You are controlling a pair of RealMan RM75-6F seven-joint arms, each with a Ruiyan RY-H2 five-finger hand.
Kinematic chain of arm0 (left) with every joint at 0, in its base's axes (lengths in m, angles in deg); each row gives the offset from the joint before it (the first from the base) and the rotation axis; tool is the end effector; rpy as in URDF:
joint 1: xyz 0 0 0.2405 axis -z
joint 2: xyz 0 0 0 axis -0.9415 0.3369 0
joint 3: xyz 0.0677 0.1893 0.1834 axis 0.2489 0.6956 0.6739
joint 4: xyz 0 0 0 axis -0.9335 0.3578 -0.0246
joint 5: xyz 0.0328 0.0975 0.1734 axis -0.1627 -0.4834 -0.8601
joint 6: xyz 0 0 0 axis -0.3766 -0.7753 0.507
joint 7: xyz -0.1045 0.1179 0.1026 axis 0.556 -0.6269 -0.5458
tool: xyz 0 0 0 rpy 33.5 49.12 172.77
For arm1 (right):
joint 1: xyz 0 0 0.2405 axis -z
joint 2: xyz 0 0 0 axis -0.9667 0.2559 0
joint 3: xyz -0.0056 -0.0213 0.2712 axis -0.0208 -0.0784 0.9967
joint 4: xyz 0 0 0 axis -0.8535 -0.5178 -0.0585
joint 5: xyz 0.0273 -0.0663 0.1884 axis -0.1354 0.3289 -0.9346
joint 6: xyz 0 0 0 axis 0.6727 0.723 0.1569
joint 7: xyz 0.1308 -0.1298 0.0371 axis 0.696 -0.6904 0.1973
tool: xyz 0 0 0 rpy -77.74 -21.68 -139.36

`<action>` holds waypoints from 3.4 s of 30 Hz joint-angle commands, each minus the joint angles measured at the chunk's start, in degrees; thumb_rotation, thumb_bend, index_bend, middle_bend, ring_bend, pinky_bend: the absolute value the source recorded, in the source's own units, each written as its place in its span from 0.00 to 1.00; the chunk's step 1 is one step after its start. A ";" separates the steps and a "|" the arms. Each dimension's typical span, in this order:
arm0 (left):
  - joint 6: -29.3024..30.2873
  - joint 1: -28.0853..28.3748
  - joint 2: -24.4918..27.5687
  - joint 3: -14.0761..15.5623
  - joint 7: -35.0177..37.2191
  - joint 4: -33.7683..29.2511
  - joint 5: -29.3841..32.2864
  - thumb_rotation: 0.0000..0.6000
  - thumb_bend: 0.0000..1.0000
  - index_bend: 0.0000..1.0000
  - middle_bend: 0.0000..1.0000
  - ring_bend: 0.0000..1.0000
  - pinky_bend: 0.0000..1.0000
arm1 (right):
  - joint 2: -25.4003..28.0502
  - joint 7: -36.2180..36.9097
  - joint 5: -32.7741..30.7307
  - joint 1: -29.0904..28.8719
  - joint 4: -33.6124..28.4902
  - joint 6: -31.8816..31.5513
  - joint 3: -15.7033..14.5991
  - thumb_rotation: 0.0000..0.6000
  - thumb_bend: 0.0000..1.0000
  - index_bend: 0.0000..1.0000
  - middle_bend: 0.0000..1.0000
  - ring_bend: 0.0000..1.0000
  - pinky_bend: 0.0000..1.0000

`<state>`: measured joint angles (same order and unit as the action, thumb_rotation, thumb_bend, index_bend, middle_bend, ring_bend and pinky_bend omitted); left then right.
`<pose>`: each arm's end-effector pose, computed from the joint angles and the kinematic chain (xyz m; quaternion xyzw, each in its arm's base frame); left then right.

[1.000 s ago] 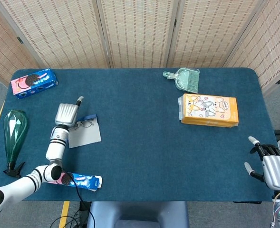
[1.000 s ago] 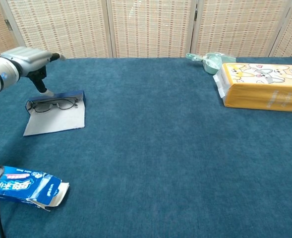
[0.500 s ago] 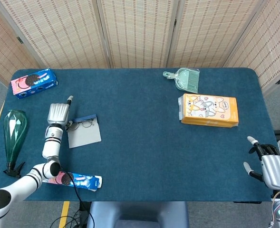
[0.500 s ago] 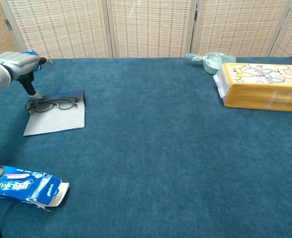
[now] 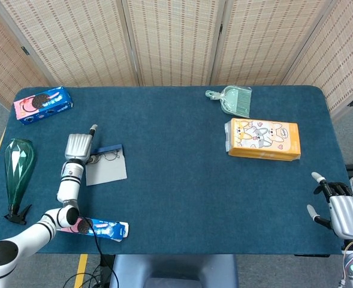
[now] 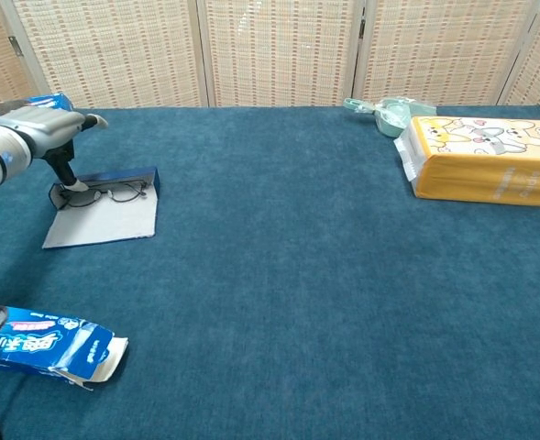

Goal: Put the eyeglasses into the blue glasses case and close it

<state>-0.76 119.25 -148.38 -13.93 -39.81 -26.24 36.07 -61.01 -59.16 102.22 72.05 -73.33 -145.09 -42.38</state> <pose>-0.2444 0.5019 0.0066 -0.6759 -0.3320 -0.2296 0.6166 -0.3315 -0.2191 0.1720 0.5825 -0.3889 0.3833 0.6021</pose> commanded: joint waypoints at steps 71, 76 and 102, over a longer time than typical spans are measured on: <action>8.20 -8.89 3.84 8.11 4.92 -17.87 -15.20 1.00 0.22 0.11 1.00 0.97 1.00 | -0.10 0.38 0.58 -0.03 0.10 -0.35 -0.15 1.00 0.30 0.12 0.44 0.32 0.22; 7.91 -9.03 3.25 8.03 5.29 -16.65 -15.16 1.00 0.22 0.11 1.00 0.97 1.00 | -0.08 0.31 0.64 0.09 0.00 -0.52 -0.21 1.00 0.30 0.12 0.44 0.32 0.22; 8.57 -9.05 3.55 5.74 5.96 -15.66 -14.80 1.00 0.22 0.12 1.00 0.97 1.00 | -0.06 0.33 0.79 0.47 -0.08 -0.93 -0.36 1.00 0.30 0.12 0.44 0.32 0.22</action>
<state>7.77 110.21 -144.88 -8.13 -33.89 -41.88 21.22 -61.07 -58.84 103.01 72.52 -73.40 -146.02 -42.75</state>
